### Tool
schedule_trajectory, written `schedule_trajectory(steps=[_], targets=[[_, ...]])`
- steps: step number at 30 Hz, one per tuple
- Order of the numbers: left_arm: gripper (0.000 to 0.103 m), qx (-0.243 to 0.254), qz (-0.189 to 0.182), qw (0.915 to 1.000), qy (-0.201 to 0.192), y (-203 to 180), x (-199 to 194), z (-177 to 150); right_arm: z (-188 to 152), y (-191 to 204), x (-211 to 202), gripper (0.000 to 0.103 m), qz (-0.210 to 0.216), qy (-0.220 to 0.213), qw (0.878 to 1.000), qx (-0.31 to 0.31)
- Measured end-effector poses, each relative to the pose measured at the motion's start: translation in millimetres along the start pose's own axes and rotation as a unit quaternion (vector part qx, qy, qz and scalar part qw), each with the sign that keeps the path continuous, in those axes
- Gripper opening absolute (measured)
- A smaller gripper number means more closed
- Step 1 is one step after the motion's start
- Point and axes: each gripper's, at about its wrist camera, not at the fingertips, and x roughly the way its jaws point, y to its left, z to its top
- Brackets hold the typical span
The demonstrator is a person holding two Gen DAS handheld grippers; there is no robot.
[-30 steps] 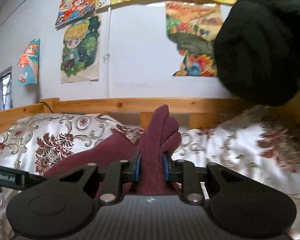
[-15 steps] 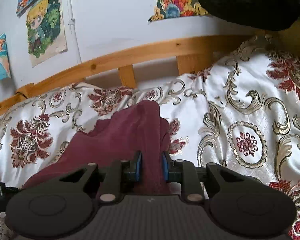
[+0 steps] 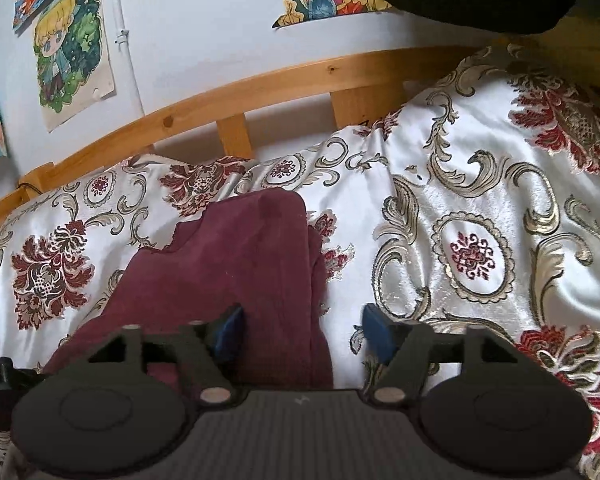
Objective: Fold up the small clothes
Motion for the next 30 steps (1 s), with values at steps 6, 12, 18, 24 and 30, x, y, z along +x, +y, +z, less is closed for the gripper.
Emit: schedule_trajectory(steps=[6, 12, 18, 24, 30], targets=[[0.089, 0.007, 0.010, 0.9999, -0.002, -5, -6, 1, 0, 9, -21, 0.093, -0.005, -0.011, 1.000, -0.021], [0.102, 0.031, 0.013, 0.9988, -0.037, -16, -31, 3, 0, 24, -51, 0.103, -0.012, -0.037, 0.998, -0.053], [0.102, 0.076, 0.020, 0.9951, -0.060, -33, -65, 2, 4, 34, -87, 0.103, -0.016, -0.069, 0.996, -0.054], [0.102, 0.124, 0.024, 0.9887, -0.081, -49, -101, -7, 6, 32, -126, 0.103, -0.021, -0.104, 0.994, -0.034], [0.102, 0.164, 0.031, 0.9806, -0.103, -56, -139, -19, 1, 30, -163, 0.103, -0.022, -0.127, 0.992, -0.012]])
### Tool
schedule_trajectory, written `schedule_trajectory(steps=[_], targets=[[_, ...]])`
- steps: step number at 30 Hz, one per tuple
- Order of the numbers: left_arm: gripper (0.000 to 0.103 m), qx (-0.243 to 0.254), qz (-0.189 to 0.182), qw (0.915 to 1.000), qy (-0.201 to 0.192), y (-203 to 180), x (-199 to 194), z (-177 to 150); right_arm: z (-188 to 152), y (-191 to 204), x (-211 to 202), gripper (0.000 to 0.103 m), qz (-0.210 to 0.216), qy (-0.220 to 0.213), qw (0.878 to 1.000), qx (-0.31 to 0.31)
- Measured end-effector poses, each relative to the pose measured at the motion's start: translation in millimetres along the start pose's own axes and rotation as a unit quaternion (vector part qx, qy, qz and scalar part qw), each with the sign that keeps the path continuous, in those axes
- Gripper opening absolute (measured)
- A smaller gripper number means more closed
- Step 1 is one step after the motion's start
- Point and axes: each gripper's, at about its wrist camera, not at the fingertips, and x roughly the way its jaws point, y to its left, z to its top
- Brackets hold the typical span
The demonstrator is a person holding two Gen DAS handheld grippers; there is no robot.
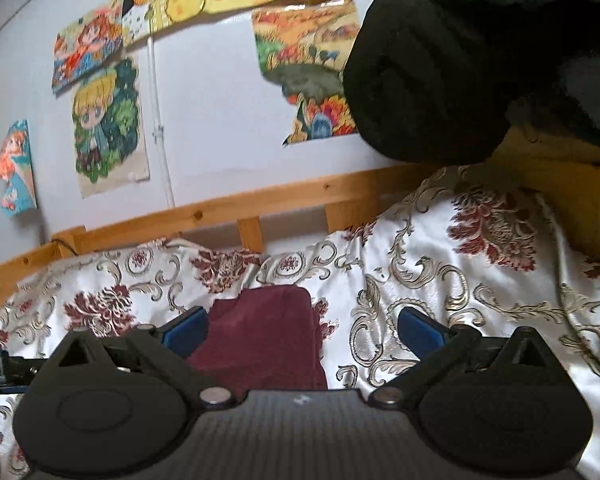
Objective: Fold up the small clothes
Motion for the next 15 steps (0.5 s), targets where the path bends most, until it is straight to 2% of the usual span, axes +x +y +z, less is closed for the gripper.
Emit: schedule_trajectory(steps=[8, 15], targets=[[0.102, 0.041, 0.001, 0.9990, -0.019, -6, -45, -4, 1, 6, -49, 0.103, 0.001, -0.020, 1.000, -0.002], [0.102, 0.079, -0.007, 0.9967, -0.018, -16, -80, -18, -11, 14, -89, 0.103, 0.009, 0.004, 1.000, -0.017]])
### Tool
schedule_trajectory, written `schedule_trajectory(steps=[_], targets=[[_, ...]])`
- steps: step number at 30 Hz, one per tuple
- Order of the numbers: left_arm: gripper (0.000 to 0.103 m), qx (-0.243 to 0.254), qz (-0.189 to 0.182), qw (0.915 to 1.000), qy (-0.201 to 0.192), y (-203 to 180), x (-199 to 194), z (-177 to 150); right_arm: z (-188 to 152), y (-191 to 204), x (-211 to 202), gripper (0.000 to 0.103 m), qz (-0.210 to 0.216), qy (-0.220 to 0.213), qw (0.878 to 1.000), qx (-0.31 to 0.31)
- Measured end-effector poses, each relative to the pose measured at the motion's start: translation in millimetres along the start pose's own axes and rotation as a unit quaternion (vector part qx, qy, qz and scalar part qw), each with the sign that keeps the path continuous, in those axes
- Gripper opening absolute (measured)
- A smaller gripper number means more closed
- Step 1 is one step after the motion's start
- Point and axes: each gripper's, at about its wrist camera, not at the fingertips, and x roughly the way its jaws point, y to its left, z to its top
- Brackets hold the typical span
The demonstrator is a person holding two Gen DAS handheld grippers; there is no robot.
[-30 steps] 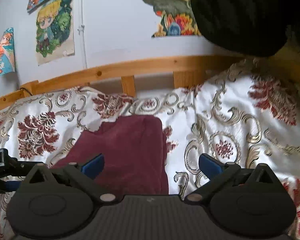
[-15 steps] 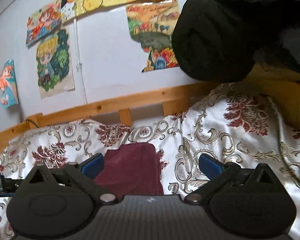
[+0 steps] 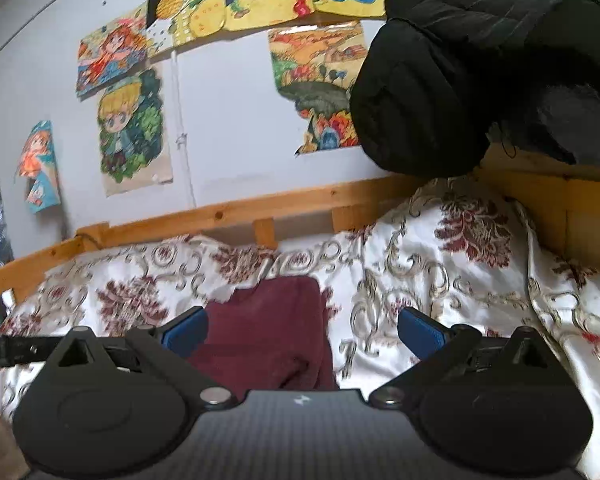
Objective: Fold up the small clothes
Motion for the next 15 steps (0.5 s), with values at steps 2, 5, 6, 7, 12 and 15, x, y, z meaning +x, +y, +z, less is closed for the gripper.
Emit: schedule_trajectory(steps=[2, 5, 6, 7, 12, 15], targets=[[0.102, 0.014, -0.002, 0.9999, 0.003, -4, -9, -5, -4, 4, -12, 0.103, -0.001, 0.005, 1.000, -0.007], [0.102, 0.026, -0.002, 0.9996, 0.007, -9, -21, -12, -7, 7, -28, 0.103, -0.003, 0.005, 1.000, 0.000], [0.102, 0.027, -0.002, 0.9996, 0.008, -9, -25, -14, -8, 8, -32, 0.103, -0.005, 0.007, 1.000, 0.004], [0.102, 0.029, -0.002, 0.9996, 0.008, -9, -29, -18, -10, 9, -36, 0.103, -0.007, 0.011, 1.000, 0.008], [0.102, 0.018, 0.007, 0.9997, 0.014, -5, -40, -29, -16, 14, -45, 0.103, -0.008, 0.032, 0.999, 0.001], [0.102, 0.012, 0.009, 0.9997, 0.020, -3, -39, -32, -17, 16, -47, 0.103, -0.004, 0.034, 0.999, -0.002]])
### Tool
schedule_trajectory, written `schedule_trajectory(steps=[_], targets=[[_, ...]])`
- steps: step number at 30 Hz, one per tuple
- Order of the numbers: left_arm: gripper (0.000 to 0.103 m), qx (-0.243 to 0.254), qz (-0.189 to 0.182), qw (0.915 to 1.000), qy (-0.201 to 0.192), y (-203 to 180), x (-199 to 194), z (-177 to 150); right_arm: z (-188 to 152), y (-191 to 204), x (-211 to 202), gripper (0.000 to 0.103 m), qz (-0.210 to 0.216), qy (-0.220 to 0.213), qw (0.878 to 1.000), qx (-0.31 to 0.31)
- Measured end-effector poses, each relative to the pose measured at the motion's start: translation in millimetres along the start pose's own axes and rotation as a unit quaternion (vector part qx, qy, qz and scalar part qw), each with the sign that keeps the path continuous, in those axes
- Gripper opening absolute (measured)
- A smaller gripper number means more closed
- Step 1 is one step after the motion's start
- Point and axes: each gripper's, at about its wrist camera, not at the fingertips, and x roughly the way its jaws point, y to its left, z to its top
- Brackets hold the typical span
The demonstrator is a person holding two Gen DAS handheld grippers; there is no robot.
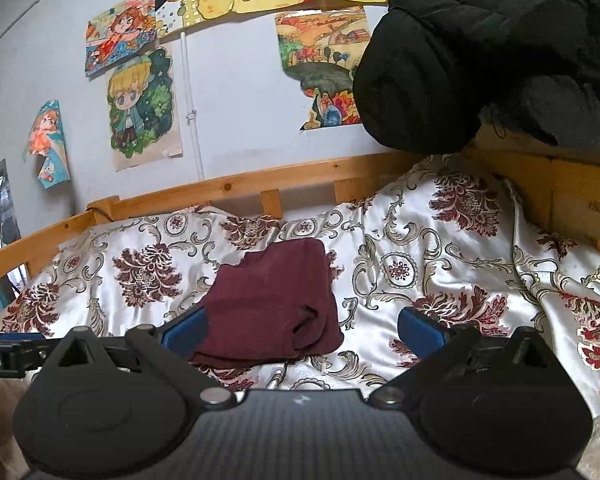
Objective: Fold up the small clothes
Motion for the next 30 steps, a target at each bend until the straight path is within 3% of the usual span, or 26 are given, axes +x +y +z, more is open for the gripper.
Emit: schedule_trajectory(steps=[10, 30], targets=[[0.102, -0.006, 0.010, 0.9996, 0.024, 3, 12, -5, -4, 2, 11, 0.103, -0.002, 0.033, 0.999, -0.003], [0.102, -0.006, 0.012, 0.9996, 0.026, 3, 14, -6, -5, 0, 13, 0.103, -0.004, 0.037, 0.999, 0.002]])
